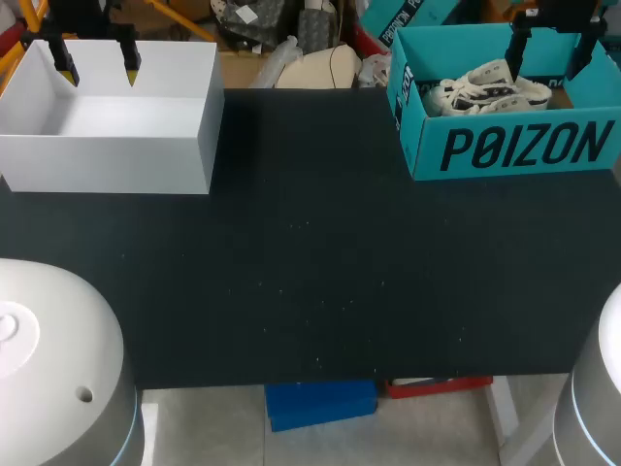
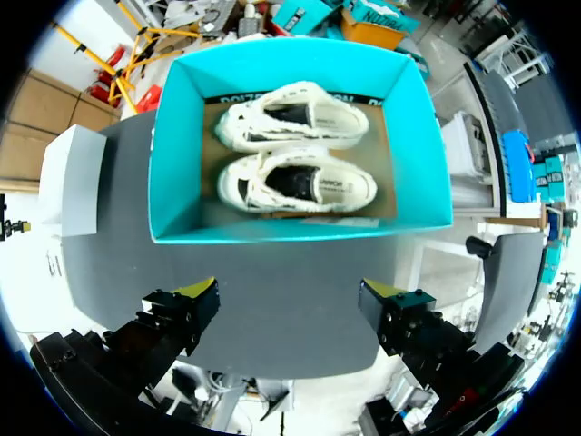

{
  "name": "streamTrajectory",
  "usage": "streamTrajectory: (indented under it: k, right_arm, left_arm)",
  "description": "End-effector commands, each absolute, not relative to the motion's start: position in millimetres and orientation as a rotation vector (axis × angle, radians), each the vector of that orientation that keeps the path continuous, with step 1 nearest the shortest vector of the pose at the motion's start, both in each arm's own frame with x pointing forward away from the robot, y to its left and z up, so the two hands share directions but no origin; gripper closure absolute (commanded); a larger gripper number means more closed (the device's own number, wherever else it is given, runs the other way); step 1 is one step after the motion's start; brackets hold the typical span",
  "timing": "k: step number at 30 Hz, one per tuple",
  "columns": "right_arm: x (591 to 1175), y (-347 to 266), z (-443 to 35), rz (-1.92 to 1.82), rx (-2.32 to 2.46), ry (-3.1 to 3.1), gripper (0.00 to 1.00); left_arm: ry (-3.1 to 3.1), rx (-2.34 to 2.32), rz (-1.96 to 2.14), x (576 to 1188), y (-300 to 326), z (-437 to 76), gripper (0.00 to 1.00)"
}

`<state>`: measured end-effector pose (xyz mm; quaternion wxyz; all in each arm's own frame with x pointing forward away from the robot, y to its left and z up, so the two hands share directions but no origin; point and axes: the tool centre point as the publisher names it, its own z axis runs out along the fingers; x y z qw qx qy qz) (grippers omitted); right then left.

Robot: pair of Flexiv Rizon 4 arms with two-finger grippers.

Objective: Take the shoe out of the shoebox, open the shoe tongue, remove and reinsert the insole, then place the shoe into the shoebox

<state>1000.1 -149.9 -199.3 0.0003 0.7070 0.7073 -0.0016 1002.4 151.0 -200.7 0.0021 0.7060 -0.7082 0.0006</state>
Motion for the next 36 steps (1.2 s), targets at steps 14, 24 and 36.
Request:
streamTrajectory:
  k: [14, 24, 36]
  right_arm:
    - [1000, -150, -200, -0.003, 2.221, 2.222, 0.0]
    - [1000, -150, -200, -0.003, 2.221, 2.222, 0.0]
    - [1002, -140, -185, 0.103, 1.322, 2.686, 0.0]
  left_arm:
    - [-2.221, 2.218, -0.002, 1002, 150, -200, 0.0]
    - [-2.221, 2.218, -0.002, 1002, 150, -200, 0.0]
    - [-2.221, 2.218, -0.002, 1002, 150, -200, 0.0]
